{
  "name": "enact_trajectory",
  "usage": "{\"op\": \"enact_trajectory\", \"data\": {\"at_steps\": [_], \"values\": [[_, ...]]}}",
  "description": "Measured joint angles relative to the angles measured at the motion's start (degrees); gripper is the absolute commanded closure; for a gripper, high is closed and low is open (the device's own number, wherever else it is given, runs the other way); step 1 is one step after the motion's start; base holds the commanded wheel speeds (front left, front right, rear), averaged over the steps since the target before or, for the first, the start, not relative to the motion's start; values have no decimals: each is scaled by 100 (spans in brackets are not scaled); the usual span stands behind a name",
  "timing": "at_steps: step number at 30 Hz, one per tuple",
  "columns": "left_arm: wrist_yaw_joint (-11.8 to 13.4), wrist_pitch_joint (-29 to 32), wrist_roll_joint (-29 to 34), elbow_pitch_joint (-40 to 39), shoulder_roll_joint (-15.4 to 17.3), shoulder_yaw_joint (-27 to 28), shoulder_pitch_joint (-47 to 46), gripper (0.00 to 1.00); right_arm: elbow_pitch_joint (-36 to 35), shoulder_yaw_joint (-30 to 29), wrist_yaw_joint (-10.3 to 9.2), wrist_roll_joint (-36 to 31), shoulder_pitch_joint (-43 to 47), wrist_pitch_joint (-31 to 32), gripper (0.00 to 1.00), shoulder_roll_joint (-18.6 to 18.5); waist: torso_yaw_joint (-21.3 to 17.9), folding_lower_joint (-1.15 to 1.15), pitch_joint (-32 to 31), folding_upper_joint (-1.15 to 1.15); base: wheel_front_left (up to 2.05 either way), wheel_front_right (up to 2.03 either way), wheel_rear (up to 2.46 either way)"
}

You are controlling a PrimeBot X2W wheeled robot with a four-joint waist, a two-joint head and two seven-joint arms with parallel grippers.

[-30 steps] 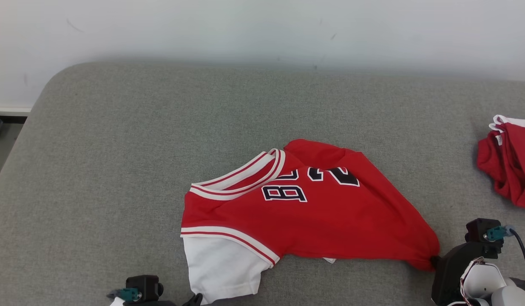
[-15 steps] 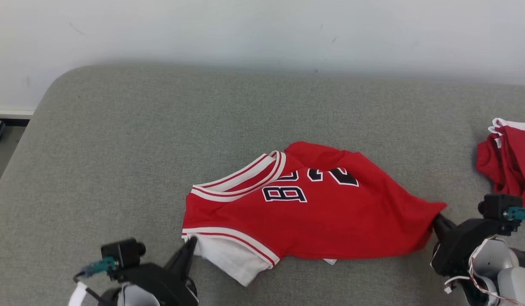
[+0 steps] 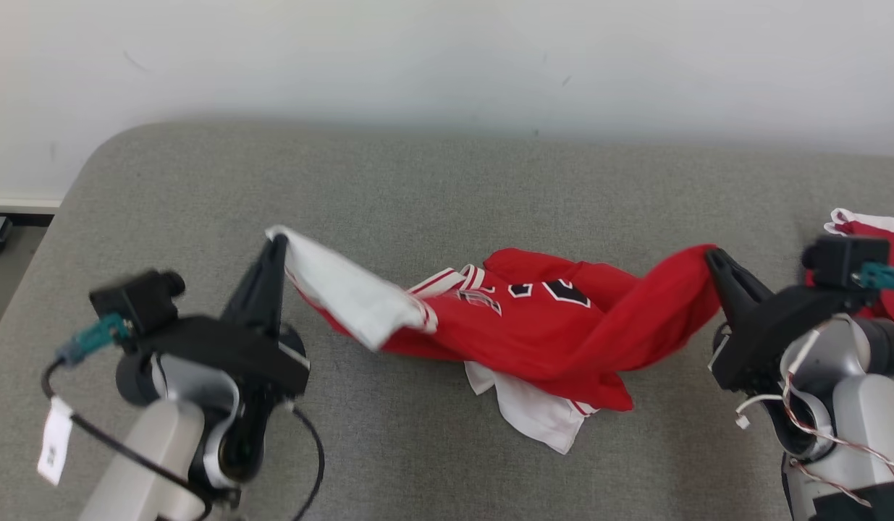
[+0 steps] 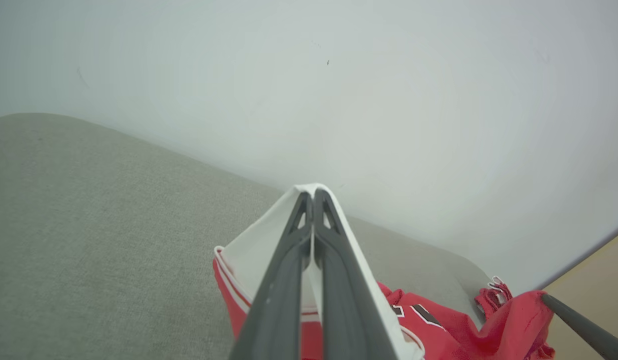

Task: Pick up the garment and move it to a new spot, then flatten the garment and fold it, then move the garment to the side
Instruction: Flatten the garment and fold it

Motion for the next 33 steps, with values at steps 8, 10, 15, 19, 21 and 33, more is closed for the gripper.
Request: {"op": "enact_trajectory", "data": {"at_steps": [8, 10, 15, 19, 21, 33], "values": [[142, -68, 323, 709, -115, 37, -1321, 100, 357, 516, 0, -556, -812, 349, 100, -36, -28, 0, -58, 0, 0, 0, 0], [133, -124, 443, 949, -137, 27, -1677, 100, 594, 667, 0, -557, -1093, 375, 100, -70, -46, 0, -24, 0, 0, 0, 0], [181, -380, 656, 1469, -166, 56, -2455, 100, 1182, 1024, 0, -510, -1869, 207, 100, -180, -91, 0, 117, 0, 0, 0, 0], [299, -737, 856, 1819, -193, 119, -2930, 100, 1691, 1053, 0, -505, -2459, -142, 100, -208, -121, 1, 205, 0, 0, 0, 0], [326, -889, 915, 2001, -234, 129, -3182, 100, 1956, 1007, 0, -590, -2771, -332, 100, -232, -121, 1, 222, 0, 0, 0, 0], [348, -1344, 1358, 2638, -282, 58, -4326, 100, 3307, 953, 0, -820, -4190, -1294, 100, -170, -230, 0, 201, 0, 0, 0, 0]]}}
